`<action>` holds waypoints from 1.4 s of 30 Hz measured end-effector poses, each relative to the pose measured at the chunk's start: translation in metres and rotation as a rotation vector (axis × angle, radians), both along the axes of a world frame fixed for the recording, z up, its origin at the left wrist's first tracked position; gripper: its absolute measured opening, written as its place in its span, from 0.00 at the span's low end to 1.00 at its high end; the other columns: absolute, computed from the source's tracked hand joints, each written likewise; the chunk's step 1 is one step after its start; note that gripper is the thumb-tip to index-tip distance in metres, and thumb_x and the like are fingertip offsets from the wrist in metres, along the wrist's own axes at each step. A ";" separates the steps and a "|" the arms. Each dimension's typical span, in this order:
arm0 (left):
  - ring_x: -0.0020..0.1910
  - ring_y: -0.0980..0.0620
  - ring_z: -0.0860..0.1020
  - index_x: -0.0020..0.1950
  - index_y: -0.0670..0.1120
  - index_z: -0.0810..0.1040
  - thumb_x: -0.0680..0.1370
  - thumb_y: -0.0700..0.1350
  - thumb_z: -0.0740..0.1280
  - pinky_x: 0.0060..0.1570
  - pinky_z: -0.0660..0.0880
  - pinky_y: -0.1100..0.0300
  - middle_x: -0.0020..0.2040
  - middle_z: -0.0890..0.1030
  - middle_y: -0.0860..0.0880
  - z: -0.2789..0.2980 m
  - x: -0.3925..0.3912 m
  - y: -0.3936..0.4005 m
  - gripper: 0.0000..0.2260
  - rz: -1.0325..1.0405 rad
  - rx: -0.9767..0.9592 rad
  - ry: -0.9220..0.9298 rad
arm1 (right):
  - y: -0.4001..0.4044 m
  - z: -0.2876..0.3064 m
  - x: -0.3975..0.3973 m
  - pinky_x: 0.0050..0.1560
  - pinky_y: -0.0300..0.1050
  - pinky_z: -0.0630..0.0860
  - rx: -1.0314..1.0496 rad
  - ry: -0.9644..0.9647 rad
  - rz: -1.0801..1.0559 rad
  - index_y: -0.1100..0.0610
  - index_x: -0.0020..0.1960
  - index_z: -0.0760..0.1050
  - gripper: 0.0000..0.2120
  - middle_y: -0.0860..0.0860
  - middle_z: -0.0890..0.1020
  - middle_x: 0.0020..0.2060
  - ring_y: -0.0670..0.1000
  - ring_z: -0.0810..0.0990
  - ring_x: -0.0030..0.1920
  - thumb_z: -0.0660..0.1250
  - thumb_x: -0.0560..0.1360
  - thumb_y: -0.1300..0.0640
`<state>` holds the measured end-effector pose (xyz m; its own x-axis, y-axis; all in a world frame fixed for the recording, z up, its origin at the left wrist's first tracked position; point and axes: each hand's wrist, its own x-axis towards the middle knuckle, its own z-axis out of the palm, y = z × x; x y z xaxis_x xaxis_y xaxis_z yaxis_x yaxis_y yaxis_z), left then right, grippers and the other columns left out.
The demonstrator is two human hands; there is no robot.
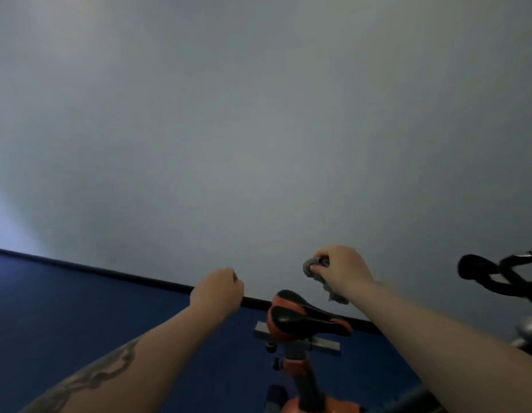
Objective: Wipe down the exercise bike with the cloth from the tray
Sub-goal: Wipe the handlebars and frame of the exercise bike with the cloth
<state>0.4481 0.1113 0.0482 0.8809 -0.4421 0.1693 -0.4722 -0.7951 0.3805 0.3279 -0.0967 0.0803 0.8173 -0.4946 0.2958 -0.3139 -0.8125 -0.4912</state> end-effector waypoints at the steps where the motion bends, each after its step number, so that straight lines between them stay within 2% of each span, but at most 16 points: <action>1: 0.45 0.48 0.78 0.55 0.44 0.76 0.80 0.46 0.55 0.45 0.76 0.54 0.50 0.80 0.47 -0.001 0.014 0.020 0.12 0.017 0.009 0.000 | 0.015 -0.003 0.017 0.39 0.44 0.77 0.007 -0.010 0.015 0.55 0.44 0.81 0.05 0.52 0.83 0.39 0.54 0.81 0.39 0.69 0.73 0.53; 4: 0.47 0.45 0.78 0.54 0.43 0.77 0.80 0.45 0.55 0.48 0.76 0.53 0.52 0.80 0.46 -0.004 0.056 0.071 0.12 0.073 0.043 0.018 | 0.055 -0.010 0.061 0.44 0.49 0.79 0.027 -0.041 0.066 0.54 0.45 0.82 0.05 0.53 0.84 0.40 0.55 0.82 0.41 0.70 0.72 0.54; 7: 0.52 0.43 0.78 0.53 0.43 0.76 0.80 0.46 0.55 0.48 0.74 0.54 0.52 0.80 0.44 -0.004 0.093 0.100 0.13 0.119 0.068 0.022 | 0.081 -0.016 0.097 0.46 0.48 0.78 -0.016 -0.019 0.094 0.55 0.48 0.82 0.08 0.53 0.83 0.45 0.55 0.81 0.46 0.69 0.72 0.53; 11: 0.46 0.46 0.79 0.54 0.43 0.77 0.80 0.46 0.55 0.44 0.74 0.55 0.49 0.80 0.46 -0.007 0.142 0.103 0.12 0.101 0.045 0.022 | 0.087 -0.018 0.144 0.42 0.43 0.75 -0.070 -0.012 0.096 0.54 0.50 0.82 0.09 0.53 0.84 0.46 0.54 0.81 0.45 0.68 0.73 0.53; 17: 0.45 0.47 0.78 0.54 0.44 0.76 0.80 0.46 0.55 0.47 0.77 0.53 0.50 0.80 0.47 -0.017 0.209 0.074 0.12 0.057 0.048 0.037 | 0.071 -0.021 0.219 0.45 0.49 0.78 -0.067 -0.022 0.075 0.55 0.51 0.82 0.09 0.54 0.84 0.45 0.56 0.82 0.43 0.68 0.73 0.53; 22: 0.42 0.49 0.77 0.54 0.45 0.77 0.80 0.46 0.55 0.40 0.72 0.58 0.48 0.79 0.48 -0.010 0.278 0.035 0.12 0.035 0.033 0.023 | 0.046 -0.027 0.281 0.45 0.45 0.76 -0.076 0.004 0.052 0.54 0.52 0.81 0.10 0.53 0.83 0.48 0.54 0.80 0.47 0.67 0.74 0.52; 25: 0.40 0.49 0.76 0.53 0.45 0.76 0.79 0.46 0.55 0.40 0.72 0.57 0.46 0.79 0.48 -0.006 0.316 0.012 0.12 0.008 0.004 0.030 | 0.030 -0.026 0.317 0.45 0.48 0.78 -0.072 0.006 0.027 0.55 0.50 0.81 0.09 0.54 0.83 0.46 0.55 0.81 0.44 0.67 0.74 0.53; 30: 0.46 0.46 0.77 0.56 0.43 0.76 0.79 0.46 0.55 0.49 0.76 0.53 0.53 0.79 0.45 -0.004 0.384 -0.013 0.13 -0.055 0.020 0.010 | 0.015 -0.024 0.374 0.44 0.48 0.77 -0.087 0.044 -0.030 0.55 0.47 0.82 0.07 0.55 0.83 0.44 0.56 0.81 0.44 0.67 0.73 0.54; 35: 0.50 0.44 0.78 0.58 0.44 0.76 0.79 0.47 0.55 0.52 0.76 0.51 0.55 0.79 0.45 0.004 0.476 -0.043 0.14 -0.134 0.065 -0.070 | -0.001 -0.016 0.441 0.43 0.49 0.78 -0.121 0.024 -0.122 0.55 0.46 0.81 0.06 0.55 0.84 0.42 0.56 0.82 0.40 0.67 0.74 0.54; 39: 0.52 0.45 0.77 0.59 0.45 0.75 0.79 0.48 0.55 0.51 0.74 0.52 0.57 0.77 0.46 0.011 0.542 -0.071 0.15 -0.258 0.102 -0.119 | -0.013 -0.010 0.484 0.44 0.49 0.78 -0.111 0.024 -0.275 0.56 0.47 0.81 0.07 0.56 0.83 0.43 0.56 0.81 0.42 0.68 0.73 0.54; 42: 0.52 0.46 0.77 0.61 0.46 0.74 0.79 0.49 0.55 0.46 0.71 0.55 0.58 0.76 0.46 0.017 0.588 -0.098 0.15 -0.352 0.107 -0.148 | -0.027 0.001 0.508 0.42 0.48 0.78 -0.091 0.016 -0.389 0.56 0.47 0.81 0.06 0.56 0.83 0.42 0.56 0.81 0.41 0.68 0.74 0.54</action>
